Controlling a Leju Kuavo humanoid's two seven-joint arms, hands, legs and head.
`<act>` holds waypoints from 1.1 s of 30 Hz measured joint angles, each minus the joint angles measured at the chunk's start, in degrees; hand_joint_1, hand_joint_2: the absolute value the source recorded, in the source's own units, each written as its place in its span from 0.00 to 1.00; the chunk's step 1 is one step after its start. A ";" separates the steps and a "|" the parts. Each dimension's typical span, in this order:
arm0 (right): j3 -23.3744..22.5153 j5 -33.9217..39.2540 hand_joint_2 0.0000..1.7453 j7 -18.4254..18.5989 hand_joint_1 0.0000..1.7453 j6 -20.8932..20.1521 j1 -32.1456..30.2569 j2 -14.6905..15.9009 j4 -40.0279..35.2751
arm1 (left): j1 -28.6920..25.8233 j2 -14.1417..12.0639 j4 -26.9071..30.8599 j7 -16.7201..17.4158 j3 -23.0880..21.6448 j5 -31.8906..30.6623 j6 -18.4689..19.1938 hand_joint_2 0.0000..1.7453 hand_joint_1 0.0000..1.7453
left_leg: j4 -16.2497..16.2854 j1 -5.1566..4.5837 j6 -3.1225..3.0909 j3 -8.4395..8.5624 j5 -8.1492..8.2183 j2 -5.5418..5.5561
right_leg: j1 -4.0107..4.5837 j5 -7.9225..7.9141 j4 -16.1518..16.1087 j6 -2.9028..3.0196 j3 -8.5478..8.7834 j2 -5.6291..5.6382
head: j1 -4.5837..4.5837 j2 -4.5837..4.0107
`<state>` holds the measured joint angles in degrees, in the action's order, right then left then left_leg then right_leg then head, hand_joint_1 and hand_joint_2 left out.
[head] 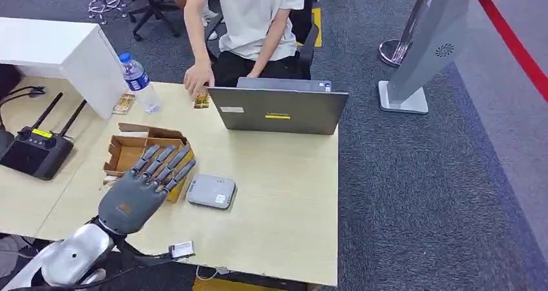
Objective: Pass the card to the sensor for recognition and then transmit it.
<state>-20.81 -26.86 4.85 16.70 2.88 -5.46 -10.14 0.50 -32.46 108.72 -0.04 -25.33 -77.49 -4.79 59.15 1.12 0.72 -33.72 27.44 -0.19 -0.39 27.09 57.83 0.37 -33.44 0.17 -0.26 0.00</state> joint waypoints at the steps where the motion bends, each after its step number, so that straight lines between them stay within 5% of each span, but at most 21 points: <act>1: -0.04 -0.20 0.00 0.07 0.00 -0.05 -0.01 0.00 0.00 | 0.68 0.07 -0.69 0.11 0.18 0.58 0.84 1.00 0.00 | 0.00 0.00 0.00 0.00 0.00 0.01 | 0.00 0.00 0.00 0.00 0.01 0.00 | 0.00 0.00; 14: -0.04 -0.92 0.00 0.42 0.00 -0.20 -0.02 0.00 0.00 | 2.87 0.85 -4.05 0.68 1.55 2.91 2.58 1.00 0.00 | 0.00 0.00 0.03 0.01 -0.03 -0.01 | 0.00 -0.02 0.00 0.00 0.01 0.01 | 0.00 0.00; 20: -0.04 -2.69 0.00 0.74 0.00 -0.46 -0.01 0.00 0.00 | 3.40 5.07 -10.37 1.64 6.67 6.06 1.27 1.00 0.00 | 0.00 0.00 0.03 -0.01 -0.02 -0.02 | 0.00 -0.01 0.00 0.00 -0.01 0.02 | -0.02 0.00; 33: -1.51 -2.58 0.00 0.55 0.00 -0.35 -0.05 0.00 0.00 | -9.26 7.69 -5.98 -0.09 6.87 -1.18 -6.37 1.00 0.00 | 0.00 0.00 0.01 -0.02 0.05 -0.03 | 0.00 0.05 -0.02 -0.05 -0.03 0.05 | -0.02 0.00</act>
<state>-22.32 -29.44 5.40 16.35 2.83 -5.46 -10.14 -8.76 -24.76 102.75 -0.13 -18.47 -78.66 -11.17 59.15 1.12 0.73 -33.74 27.48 -0.22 -0.39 27.13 57.81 0.32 -33.47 0.22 -0.28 0.00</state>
